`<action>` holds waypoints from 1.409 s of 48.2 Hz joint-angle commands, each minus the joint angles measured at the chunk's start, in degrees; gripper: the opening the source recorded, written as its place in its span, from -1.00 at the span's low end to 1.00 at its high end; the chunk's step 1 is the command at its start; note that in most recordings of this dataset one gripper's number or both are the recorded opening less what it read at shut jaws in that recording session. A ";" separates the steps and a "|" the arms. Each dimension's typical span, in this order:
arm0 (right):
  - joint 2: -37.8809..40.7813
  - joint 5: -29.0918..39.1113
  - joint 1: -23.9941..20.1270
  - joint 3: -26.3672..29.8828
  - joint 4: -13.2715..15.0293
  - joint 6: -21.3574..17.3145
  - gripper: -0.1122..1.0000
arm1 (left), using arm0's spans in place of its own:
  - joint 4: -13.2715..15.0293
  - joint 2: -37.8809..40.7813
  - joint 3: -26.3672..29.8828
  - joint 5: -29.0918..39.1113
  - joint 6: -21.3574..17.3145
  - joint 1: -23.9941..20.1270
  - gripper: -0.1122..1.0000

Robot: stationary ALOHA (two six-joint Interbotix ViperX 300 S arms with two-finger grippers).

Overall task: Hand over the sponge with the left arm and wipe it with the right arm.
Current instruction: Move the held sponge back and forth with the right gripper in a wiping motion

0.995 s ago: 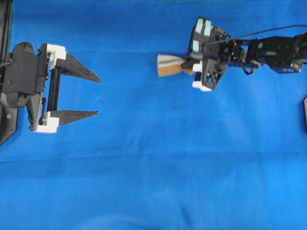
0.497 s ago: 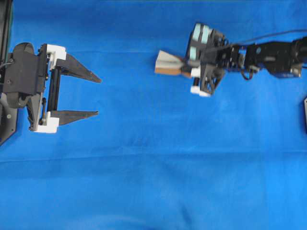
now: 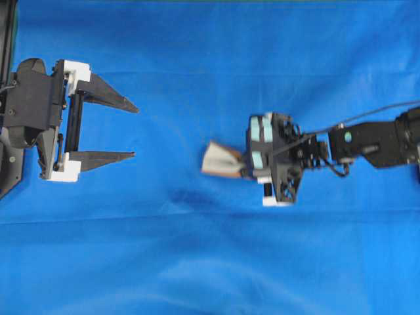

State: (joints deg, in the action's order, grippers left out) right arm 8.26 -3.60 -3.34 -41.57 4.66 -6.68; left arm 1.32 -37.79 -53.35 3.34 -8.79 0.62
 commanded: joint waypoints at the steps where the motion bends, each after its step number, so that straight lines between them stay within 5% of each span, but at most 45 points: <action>1: -1.49 -0.18 -3.16 1.23 -0.09 -0.88 -0.40 | 0.09 -0.09 0.62 -0.44 0.00 0.18 0.86; 15: -1.58 0.00 -0.62 0.97 0.18 -0.53 -0.40 | 0.09 -0.09 0.62 -0.79 0.26 0.18 0.86; 34: -2.11 -0.09 16.87 -0.09 4.83 0.26 -0.40 | 0.00 -0.09 0.53 -0.79 0.26 0.18 0.86; 45: -2.11 -2.55 23.03 0.18 7.03 0.44 -0.40 | 0.00 0.00 0.53 -0.79 0.26 0.18 0.86; 58: -2.11 -2.72 22.41 0.00 7.29 0.09 -0.40 | 0.09 0.18 0.53 -0.79 0.26 0.18 0.86; 68: -2.11 -2.29 14.50 -0.44 6.42 -0.88 -0.42 | 0.09 0.18 0.53 -0.79 0.26 0.18 0.86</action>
State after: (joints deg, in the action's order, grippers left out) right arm 7.82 -5.71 14.68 -42.28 11.69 -7.29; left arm 1.32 -37.53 -53.35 2.99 -8.61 0.62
